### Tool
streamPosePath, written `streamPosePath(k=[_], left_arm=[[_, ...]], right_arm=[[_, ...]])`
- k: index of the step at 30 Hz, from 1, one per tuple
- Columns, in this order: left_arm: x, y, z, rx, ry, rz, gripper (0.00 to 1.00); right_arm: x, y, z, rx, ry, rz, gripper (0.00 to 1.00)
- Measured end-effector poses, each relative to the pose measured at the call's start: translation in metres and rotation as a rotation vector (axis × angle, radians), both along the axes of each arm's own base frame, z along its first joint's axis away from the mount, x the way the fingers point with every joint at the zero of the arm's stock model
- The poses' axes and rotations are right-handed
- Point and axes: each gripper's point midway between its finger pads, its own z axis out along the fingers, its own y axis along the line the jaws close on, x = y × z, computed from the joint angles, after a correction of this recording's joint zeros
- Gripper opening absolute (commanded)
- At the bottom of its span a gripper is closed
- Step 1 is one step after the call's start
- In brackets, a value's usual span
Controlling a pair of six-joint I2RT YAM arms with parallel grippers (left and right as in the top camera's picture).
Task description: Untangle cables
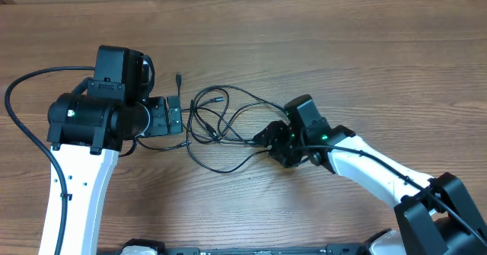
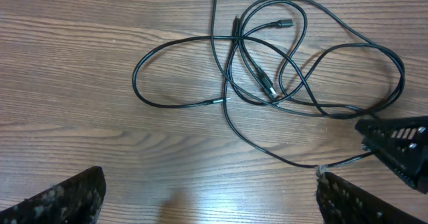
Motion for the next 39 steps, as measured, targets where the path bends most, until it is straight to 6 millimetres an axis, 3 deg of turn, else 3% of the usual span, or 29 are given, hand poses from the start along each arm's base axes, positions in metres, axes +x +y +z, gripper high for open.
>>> streamPosePath(k=[7, 11, 15, 20, 28, 30, 31, 33, 34, 35, 36, 38, 39], left_arm=[[0.000, 0.000, 0.000, 0.000, 0.000, 0.000, 1.00], [0.000, 0.000, 0.000, 0.000, 0.000, 0.000, 1.00], [0.000, 0.000, 0.000, 0.000, 0.000, 0.000, 1.00], [0.000, 0.000, 0.000, 0.000, 0.000, 0.000, 1.00], [0.000, 0.000, 0.000, 0.000, 0.000, 0.000, 1.00], [0.000, 0.000, 0.000, 0.000, 0.000, 0.000, 1.00], [0.000, 0.000, 0.000, 0.000, 0.000, 0.000, 1.00], [0.000, 0.000, 0.000, 0.000, 0.000, 0.000, 1.00], [0.000, 0.000, 0.000, 0.000, 0.000, 0.000, 1.00], [0.000, 0.000, 0.000, 0.000, 0.000, 0.000, 1.00], [0.000, 0.000, 0.000, 0.000, 0.000, 0.000, 0.99], [0.000, 0.000, 0.000, -0.001, 0.001, -0.001, 1.00], [0.001, 0.000, 0.000, -0.001, -0.003, 0.000, 1.00]], right_arm=[[0.001, -0.001, -0.004, -0.049, -0.026, -0.012, 0.31], [0.003, -0.003, -0.005, -0.062, -0.034, -0.020, 0.28], [0.001, -0.004, -0.009, -0.076, -0.024, -0.021, 0.04], [-0.016, -0.009, -0.031, -0.136, 0.058, 0.007, 0.04], [-0.020, -0.011, -0.024, -0.142, 0.034, 0.045, 0.04], [-0.021, -0.015, -0.014, -0.150, 0.008, 0.048, 0.04], [-0.018, -0.019, 0.009, -0.154, -0.055, 0.052, 0.04], [-0.011, -0.021, 0.035, -0.155, -0.127, 0.052, 0.04], [-0.005, -0.022, 0.062, -0.148, -0.206, 0.050, 0.04], [-0.006, -0.036, 0.057, -0.235, -0.225, 0.071, 0.04], [0.010, -0.027, 0.138, -0.119, -0.416, 0.035, 0.04], [0.001, -0.042, 0.153, -0.203, -0.397, 0.052, 0.04], [0.006, -0.042, 0.178, -0.196, -0.453, 0.043, 0.04]])
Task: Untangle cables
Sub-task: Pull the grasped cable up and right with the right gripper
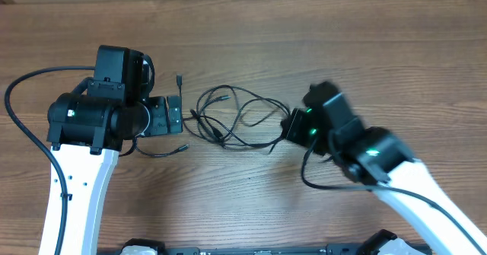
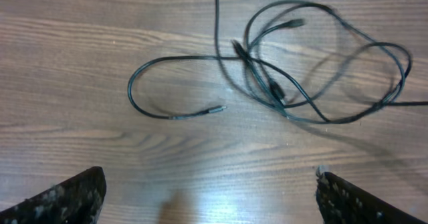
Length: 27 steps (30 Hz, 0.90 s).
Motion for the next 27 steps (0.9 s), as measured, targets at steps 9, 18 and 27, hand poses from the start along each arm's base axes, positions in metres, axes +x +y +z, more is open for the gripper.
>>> streamPosePath(k=[9, 18, 27], left_arm=[[0.000, 0.000, 0.000, 0.000, 0.000, 0.000, 1.00], [0.000, 0.000, 0.000, 0.000, 0.000, 0.000, 1.00], [0.000, 0.000, 0.000, 0.000, 0.000, 0.000, 1.00]], right_arm=[[-0.012, -0.032, 0.222, 0.134, -0.506, -0.023, 0.04], [0.000, -0.053, 0.264, 0.053, -0.630, -0.109, 0.04], [0.005, -0.106, 0.308, -0.026, -0.776, -0.378, 0.04]])
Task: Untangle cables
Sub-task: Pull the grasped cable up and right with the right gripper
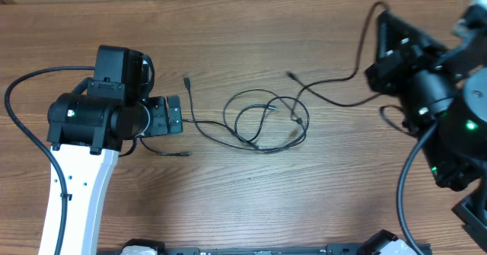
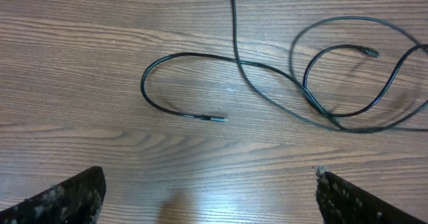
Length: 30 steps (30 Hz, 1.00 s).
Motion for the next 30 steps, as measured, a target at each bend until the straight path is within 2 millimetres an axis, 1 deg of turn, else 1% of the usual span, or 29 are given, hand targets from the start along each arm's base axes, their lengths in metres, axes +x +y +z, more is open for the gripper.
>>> streamPosePath(k=[1, 4, 5, 9, 13, 17, 22, 26, 30], left_arm=[[0.000, 0.000, 0.000, 0.000, 0.000, 0.000, 1.00], [0.000, 0.000, 0.000, 0.000, 0.000, 0.000, 1.00], [0.000, 0.000, 0.000, 0.000, 0.000, 0.000, 1.00], [0.000, 0.000, 0.000, 0.000, 0.000, 0.000, 1.00], [0.000, 0.000, 0.000, 0.000, 0.000, 0.000, 1.00], [0.000, 0.000, 0.000, 0.000, 0.000, 0.000, 1.00], [0.000, 0.000, 0.000, 0.000, 0.000, 0.000, 1.00], [0.000, 0.000, 0.000, 0.000, 0.000, 0.000, 1.00], [0.000, 0.000, 0.000, 0.000, 0.000, 0.000, 1.00]], right_arm=[[0.000, -0.008, 0.007, 0.010, -0.024, -0.041, 0.04], [-0.002, -0.026, 0.021, 0.024, -0.073, -0.141, 0.04], [-0.004, -0.041, 0.029, 0.032, -0.104, -0.219, 0.04], [-0.012, -0.065, 0.036, 0.035, -0.129, -0.341, 0.04], [-0.016, -0.073, 0.034, 0.026, -0.125, -0.378, 0.04], [-0.015, -0.071, 0.020, -0.009, -0.069, -0.364, 0.04], [-0.004, -0.053, -0.007, -0.042, 0.031, -0.303, 0.04], [0.013, -0.030, -0.034, -0.052, 0.123, -0.238, 0.04], [0.028, -0.005, -0.050, -0.046, 0.178, -0.156, 0.04]])
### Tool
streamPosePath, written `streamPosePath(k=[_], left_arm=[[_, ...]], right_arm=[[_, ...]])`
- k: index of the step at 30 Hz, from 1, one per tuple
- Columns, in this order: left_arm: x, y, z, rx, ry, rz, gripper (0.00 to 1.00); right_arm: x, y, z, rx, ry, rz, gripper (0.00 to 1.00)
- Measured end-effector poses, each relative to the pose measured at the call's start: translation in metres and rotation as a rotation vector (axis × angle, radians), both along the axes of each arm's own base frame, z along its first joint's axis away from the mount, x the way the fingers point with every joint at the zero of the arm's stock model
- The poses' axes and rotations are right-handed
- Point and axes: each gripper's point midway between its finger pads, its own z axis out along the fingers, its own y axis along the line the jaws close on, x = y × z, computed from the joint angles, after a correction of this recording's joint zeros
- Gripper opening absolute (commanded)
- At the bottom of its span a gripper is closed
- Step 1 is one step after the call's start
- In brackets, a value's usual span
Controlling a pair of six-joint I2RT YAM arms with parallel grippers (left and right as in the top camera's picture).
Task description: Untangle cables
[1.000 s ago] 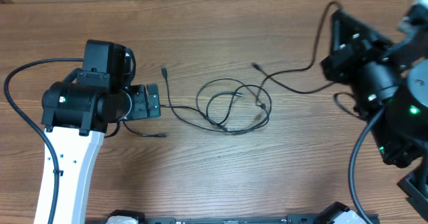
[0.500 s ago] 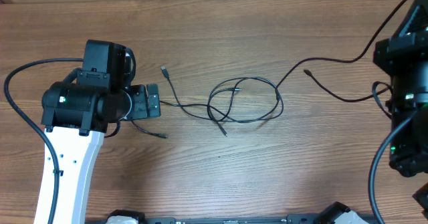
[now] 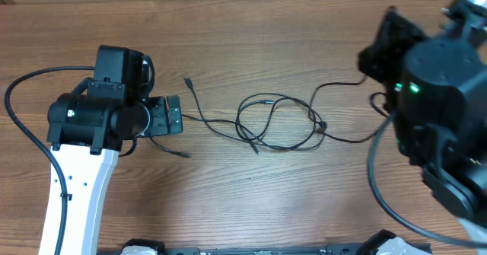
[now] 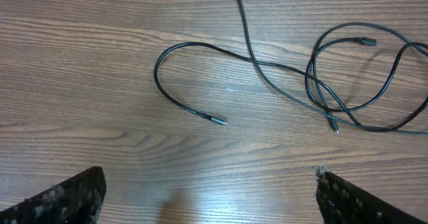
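Note:
Thin black cables [image 3: 275,122] lie in loose crossing loops mid-table. In the left wrist view the loops [image 4: 361,70] are at the right. A jack-tipped end [image 4: 215,120] curls off alone at centre, and another strand [image 4: 242,13] runs in from the top. My left gripper [image 4: 210,178] hovers wide open over bare wood, left of the loops [image 3: 173,118]. My right gripper [image 3: 384,46] is raised at the far right, close to the camera. It is shut on a cable strand [image 3: 342,83] that climbs to it from the loops.
The bulky right arm body [image 3: 445,110] hides the table's right side. The left arm's own cable [image 3: 23,125] arcs along the left edge. The wooden tabletop [image 3: 251,202] runs to a far edge at the top.
The right arm has come lower and more central at the right. The loops have slid slightly right and spread. The jack-tipped end has shifted a little. My left gripper stayed open in place.
At first the right gripper was low on the table at the tight tangle's right edge. Then it was lifted, with the bundle bunched beside it. A second ago it was high at the far right with a strand stretched up, and the tangle had loosened into wider loops.

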Motion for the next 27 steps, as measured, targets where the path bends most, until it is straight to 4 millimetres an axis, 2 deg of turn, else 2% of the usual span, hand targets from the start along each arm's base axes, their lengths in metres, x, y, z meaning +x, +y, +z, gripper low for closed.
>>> streamPosePath(k=[4, 10, 17, 19, 21, 23, 24, 27], left_arm=[[0.000, 0.000, 0.000, 0.001, 0.000, -0.002, 1.00], [0.000, 0.000, 0.000, 0.001, 0.000, -0.002, 1.00], [0.000, 0.000, 0.000, 0.001, 0.000, -0.002, 0.99], [0.000, 0.000, 0.000, 0.001, 0.000, -0.002, 1.00], [0.000, 0.000, 0.000, 0.001, 0.000, -0.002, 1.00], [0.000, 0.000, 0.000, 0.001, 0.000, -0.002, 1.00], [0.000, 0.000, 0.000, 0.001, 0.000, -0.002, 1.00], [0.000, 0.000, 0.000, 0.001, 0.000, -0.002, 1.00]], right_arm=[[0.007, 0.020, -0.010, 0.027, 0.038, 0.076, 0.04], [0.006, 0.037, -0.006, 0.088, 0.031, 0.162, 0.04], [0.006, 0.040, 0.009, 0.131, -0.021, 0.179, 0.04], [0.004, 0.033, 0.020, 0.143, -0.064, 0.149, 0.04], [-0.001, 0.015, 0.034, 0.149, -0.122, 0.075, 0.04], [-0.010, -0.013, 0.047, 0.143, -0.176, -0.040, 0.04], [-0.013, -0.020, 0.050, 0.142, -0.189, -0.072, 0.04], [-0.032, -0.064, 0.063, 0.112, -0.252, -0.273, 0.04]])
